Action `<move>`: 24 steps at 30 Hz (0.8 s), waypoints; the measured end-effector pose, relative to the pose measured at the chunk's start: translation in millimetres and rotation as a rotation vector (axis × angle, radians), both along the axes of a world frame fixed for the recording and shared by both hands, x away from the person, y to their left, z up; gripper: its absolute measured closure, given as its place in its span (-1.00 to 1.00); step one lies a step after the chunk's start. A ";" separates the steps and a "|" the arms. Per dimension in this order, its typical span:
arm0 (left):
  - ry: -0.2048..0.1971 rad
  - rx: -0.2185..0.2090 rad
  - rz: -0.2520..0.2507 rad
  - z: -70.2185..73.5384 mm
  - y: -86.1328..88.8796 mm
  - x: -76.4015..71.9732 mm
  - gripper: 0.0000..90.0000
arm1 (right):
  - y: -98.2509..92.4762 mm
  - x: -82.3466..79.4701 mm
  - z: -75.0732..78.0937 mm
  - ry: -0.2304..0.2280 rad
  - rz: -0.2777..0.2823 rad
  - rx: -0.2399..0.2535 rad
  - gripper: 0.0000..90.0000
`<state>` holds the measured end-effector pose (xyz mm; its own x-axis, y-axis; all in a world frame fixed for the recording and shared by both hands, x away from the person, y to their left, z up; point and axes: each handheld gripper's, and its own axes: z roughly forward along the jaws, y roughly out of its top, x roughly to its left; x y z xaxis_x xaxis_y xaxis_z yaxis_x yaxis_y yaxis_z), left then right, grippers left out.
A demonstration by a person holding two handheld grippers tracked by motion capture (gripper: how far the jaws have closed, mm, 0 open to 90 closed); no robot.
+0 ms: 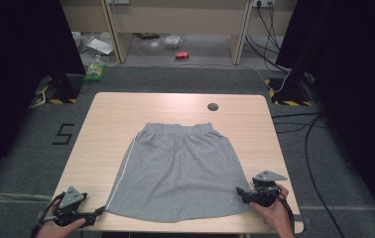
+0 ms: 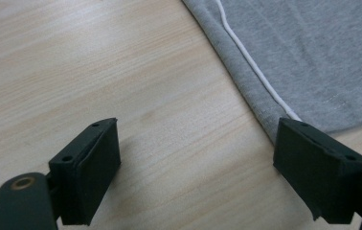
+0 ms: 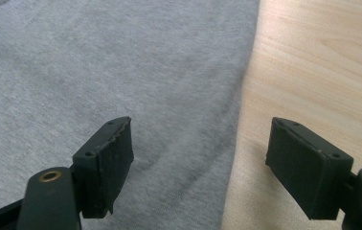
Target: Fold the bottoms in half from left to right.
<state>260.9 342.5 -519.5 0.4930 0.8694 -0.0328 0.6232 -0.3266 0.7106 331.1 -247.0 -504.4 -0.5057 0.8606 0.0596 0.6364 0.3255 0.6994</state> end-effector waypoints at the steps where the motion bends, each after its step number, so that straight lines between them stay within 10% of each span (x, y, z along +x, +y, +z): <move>1: -0.002 -0.003 0.000 0.0 0.6 0.9 -0.65 | 0.0 0.0 0.0 0.000 0.000 0.000 -0.46; 24: -0.004 -0.088 0.007 23.4 -6.8 73.1 -0.64 | 2.1 0.8 -0.6 0.002 0.006 0.006 -0.45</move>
<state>334.0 335.7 -496.1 0.4867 0.8669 -0.1073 0.6227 -0.2582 0.7386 331.9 -244.9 -505.0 -0.5105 0.8573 0.0663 0.6361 0.3246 0.7000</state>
